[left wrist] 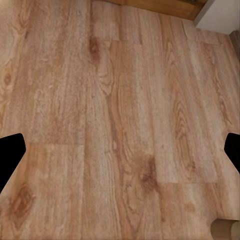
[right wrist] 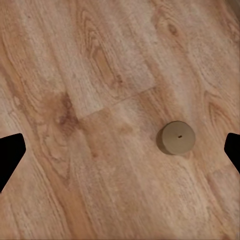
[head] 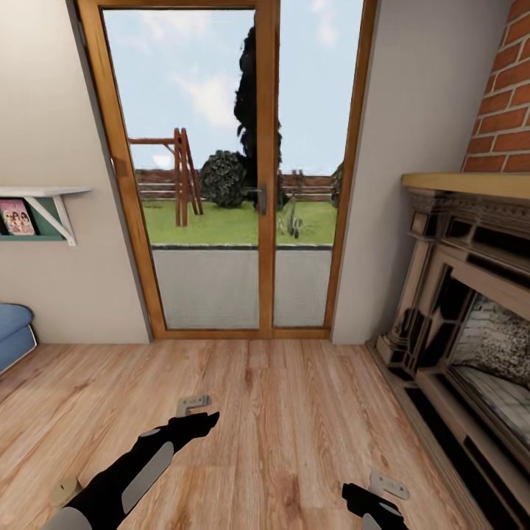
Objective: Place each of the two pumpkins and all three candles from the living room inside a cabinet in the living room (use any cabinet), then make sure every cabinet is closed, and position the cauldron so it is next to a table in the living room.
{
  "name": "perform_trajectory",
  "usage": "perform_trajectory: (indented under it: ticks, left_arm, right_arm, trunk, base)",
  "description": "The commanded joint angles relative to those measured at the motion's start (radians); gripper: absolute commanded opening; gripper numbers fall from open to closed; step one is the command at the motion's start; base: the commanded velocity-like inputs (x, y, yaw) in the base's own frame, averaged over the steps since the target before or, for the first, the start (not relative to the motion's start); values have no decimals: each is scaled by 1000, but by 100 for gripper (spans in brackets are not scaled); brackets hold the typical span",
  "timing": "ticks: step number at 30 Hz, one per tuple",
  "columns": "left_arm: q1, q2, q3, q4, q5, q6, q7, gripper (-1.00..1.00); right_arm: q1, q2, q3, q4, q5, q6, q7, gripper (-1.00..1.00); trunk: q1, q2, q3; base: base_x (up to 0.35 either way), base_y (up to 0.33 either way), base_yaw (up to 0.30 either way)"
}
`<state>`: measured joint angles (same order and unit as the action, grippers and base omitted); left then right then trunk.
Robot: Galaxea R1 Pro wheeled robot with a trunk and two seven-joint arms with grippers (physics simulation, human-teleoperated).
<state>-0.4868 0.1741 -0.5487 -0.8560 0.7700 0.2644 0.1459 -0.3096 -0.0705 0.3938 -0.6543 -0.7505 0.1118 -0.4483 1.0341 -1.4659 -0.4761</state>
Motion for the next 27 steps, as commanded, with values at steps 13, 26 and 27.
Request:
perform_trajectory:
  ticks: [13, 26, 27]
  left_arm:
    - [-1, 2, -4, -4, 12, 5, 6, 100]
    - [-1, 2, -4, -4, 12, 6, 5, 100]
    - [-1, 2, -4, -4, 12, 6, 5, 100]
  right_arm:
    - [-23, -18, -73, 0, -4, 113, 40, 100]
    - [-153, -81, -107, 130, -1, 258, 138, 100]
    - [-155, -86, -107, 133, -1, 261, 149, 100]
  trunk:
    - [50, -92, -42]
    - [100, -183, -83]
    - [104, -190, -86]
  base:
    - [0, 0, 0]
    - [0, 0, 0]
    - [0, 0, 0]
